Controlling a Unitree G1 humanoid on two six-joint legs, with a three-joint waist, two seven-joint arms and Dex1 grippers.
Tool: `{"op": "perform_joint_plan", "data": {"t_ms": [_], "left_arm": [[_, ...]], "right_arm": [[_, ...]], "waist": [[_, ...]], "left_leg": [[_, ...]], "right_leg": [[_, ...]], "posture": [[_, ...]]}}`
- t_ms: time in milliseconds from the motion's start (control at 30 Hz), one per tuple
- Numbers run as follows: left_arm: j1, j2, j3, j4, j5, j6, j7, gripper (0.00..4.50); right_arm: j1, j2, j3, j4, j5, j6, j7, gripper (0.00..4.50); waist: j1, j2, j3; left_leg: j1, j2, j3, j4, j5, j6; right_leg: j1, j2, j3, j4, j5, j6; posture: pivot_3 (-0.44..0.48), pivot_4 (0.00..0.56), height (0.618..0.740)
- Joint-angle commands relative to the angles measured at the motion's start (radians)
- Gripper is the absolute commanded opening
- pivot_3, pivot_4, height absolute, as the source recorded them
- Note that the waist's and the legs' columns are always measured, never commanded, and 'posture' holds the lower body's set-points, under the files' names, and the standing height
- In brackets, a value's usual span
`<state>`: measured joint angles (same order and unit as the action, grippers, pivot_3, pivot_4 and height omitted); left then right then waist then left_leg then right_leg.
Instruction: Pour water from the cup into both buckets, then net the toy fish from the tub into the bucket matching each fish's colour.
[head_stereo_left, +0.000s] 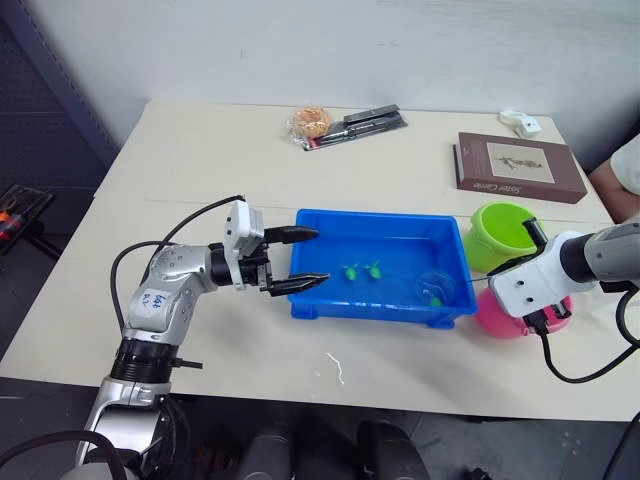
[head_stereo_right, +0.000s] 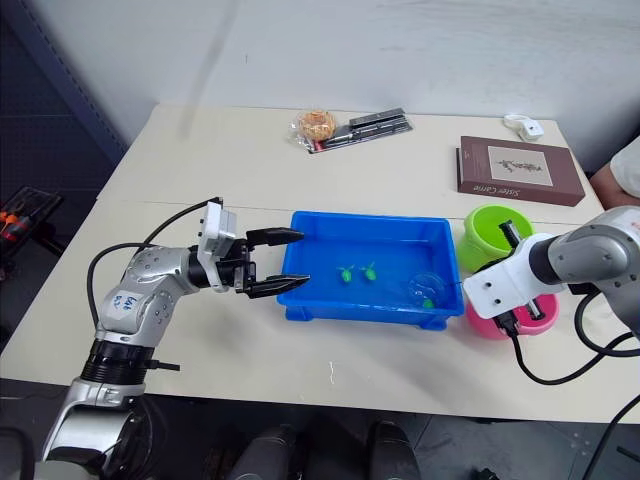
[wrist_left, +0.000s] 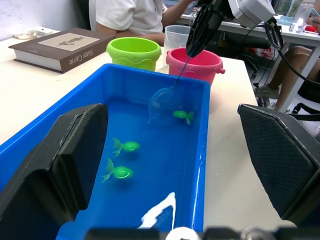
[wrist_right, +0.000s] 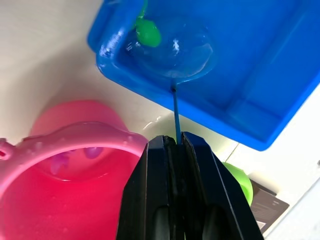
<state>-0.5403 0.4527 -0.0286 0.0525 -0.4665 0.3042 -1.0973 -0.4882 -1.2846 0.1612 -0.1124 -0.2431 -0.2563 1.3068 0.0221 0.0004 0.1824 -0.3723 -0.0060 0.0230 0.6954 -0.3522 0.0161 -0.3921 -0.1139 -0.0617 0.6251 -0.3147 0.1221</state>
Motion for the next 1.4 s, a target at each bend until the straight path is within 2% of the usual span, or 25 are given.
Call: {"op": "perform_joint_plan", "data": {"t_ms": [33,433,767,967,1100,1400], "left_arm": [[-0.004,0.0,0.009,-0.035,-0.009,-0.009,0.004,4.45],[0.013,0.013,0.019,-0.053,-0.015,0.0,0.015,4.45],[0.009,0.029,0.025,-0.053,-0.012,0.001,0.015,4.45],[0.011,0.035,0.027,-0.048,-0.012,-0.005,0.012,4.45],[0.008,0.037,0.027,-0.044,-0.01,-0.01,0.011,4.45],[-0.029,0.023,0.039,-0.028,-0.044,0.028,0.015,4.45]], "right_arm": [[-0.018,0.003,0.0,-0.031,0.033,0.069,0.057,0.0],[-0.011,0.109,-0.042,-0.079,0.138,0.486,0.056,0.0],[-0.088,0.161,-0.11,-0.131,0.344,0.994,0.044,0.0],[-0.061,0.149,-0.154,-0.156,0.438,1.121,0.011,0.0],[0.02,0.169,-0.296,-0.157,0.54,1.149,-0.013,0.0],[0.296,0.233,-0.65,-0.243,0.614,1.074,-0.127,0.0]], "waist": [[0.0,0.0,0.0],[-0.001,0.0,0.0],[-0.001,0.0,0.0],[0.001,0.0,0.0],[0.002,0.0,0.0],[0.003,0.0,0.0]], "left_leg": [[0.0,0.0,0.0,0.0,0.0,0.0],[0.0,0.0,0.0,0.0,0.0,0.0],[0.0,0.0,-0.001,0.0,0.0,0.0],[-0.001,0.0,-0.002,0.001,0.0,-0.001],[-0.002,0.0,-0.002,0.001,0.0,-0.001],[-0.002,0.0,-0.003,0.001,0.0,-0.001]], "right_leg": [[0.0,0.0,0.0,0.0,0.0,0.0],[0.0,0.0,0.0,0.0,0.0,0.0],[0.0,0.0,0.0,0.0,0.0,0.0],[0.0,0.0,-0.001,0.0,0.0,0.0],[0.0,-0.001,-0.002,0.0,0.0,0.0],[0.0,0.0,-0.002,0.001,0.0,0.0]], "posture": [[0.0,0.15,0.738],[0.0,0.15,0.738],[0.0,0.15,0.738],[0.0,0.15,0.738],[0.0,0.15,0.738],[0.0,0.15,0.738]]}}
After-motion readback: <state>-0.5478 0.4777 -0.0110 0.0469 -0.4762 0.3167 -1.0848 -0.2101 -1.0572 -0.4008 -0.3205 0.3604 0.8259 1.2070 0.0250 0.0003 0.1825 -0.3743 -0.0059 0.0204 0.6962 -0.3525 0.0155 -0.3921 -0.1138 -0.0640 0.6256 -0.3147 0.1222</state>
